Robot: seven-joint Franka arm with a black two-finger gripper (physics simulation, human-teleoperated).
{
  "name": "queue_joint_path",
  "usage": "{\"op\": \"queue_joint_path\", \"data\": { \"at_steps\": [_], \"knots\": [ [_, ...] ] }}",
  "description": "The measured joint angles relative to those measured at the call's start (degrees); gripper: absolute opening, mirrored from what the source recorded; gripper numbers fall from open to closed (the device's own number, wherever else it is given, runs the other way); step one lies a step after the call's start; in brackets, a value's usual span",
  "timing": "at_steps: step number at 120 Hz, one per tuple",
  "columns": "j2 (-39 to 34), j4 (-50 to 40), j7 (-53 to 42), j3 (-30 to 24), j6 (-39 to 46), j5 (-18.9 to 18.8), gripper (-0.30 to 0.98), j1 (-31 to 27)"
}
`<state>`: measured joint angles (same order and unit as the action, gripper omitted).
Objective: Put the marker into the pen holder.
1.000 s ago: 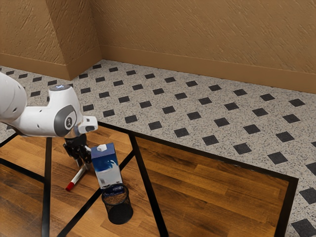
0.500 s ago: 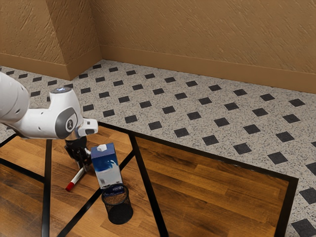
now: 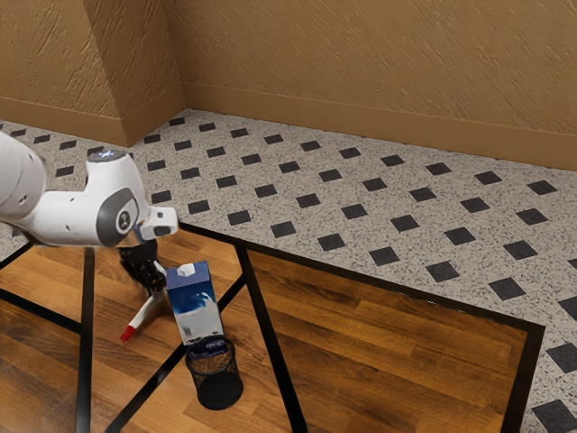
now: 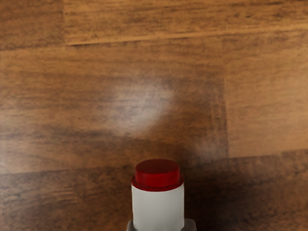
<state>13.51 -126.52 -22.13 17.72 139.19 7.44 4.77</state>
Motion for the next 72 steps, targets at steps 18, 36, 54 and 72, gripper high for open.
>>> {"op": "queue_joint_path", "data": {
  "at_steps": [18, 36, 54, 72],
  "knots": [
    [-12.4, -5.0, 0.7, 1.6, -1.3, -2.5, -0.1, 0.1],
    [-31.3, -17.8, 2.2, 1.9, -2.1, -8.2, -0.1, -0.1],
    [-43.3, -22.8, 5.0, -1.5, -6.2, -14.6, -0.09, 0.0],
    [-50.4, -23.0, 8.6, -15.3, -12.7, -16.6, -0.08, 0.1]
  ]
}}
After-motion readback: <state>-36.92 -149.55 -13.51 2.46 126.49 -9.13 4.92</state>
